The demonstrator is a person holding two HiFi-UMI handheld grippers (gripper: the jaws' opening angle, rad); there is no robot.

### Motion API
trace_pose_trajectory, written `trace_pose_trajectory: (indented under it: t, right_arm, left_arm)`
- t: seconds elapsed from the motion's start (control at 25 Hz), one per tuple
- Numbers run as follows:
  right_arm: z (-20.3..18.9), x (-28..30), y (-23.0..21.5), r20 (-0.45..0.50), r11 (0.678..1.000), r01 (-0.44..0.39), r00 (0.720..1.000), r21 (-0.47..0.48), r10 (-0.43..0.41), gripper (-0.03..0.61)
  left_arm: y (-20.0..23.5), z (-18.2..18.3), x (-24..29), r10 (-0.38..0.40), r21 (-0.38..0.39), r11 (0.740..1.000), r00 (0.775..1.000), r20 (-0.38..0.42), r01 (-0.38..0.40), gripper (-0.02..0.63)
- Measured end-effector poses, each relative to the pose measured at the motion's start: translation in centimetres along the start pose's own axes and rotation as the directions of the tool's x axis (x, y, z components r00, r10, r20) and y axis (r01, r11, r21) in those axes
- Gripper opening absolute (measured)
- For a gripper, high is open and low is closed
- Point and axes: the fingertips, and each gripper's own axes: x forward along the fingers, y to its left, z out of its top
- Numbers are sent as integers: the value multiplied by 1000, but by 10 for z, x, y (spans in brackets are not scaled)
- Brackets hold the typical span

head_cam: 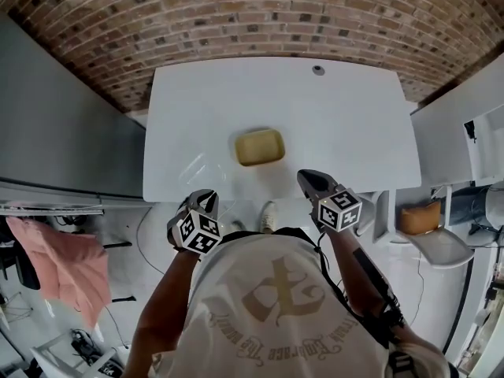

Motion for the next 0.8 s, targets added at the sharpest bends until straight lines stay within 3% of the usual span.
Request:
trace_pose_trajectory:
  t: [0.24, 0.8]
  right_arm:
    - [-7, -9, 16, 9, 1000, 18, 1000, -7, -18, 8]
    - [-18, -18, 34, 32, 997, 81, 996, 12, -81, 8]
  left_arm:
    - [-7, -10, -6, -25, -21, 999, 999, 21, 26, 23]
    - [-2, -10, -10, -68, 12, 998, 995, 70, 67, 23]
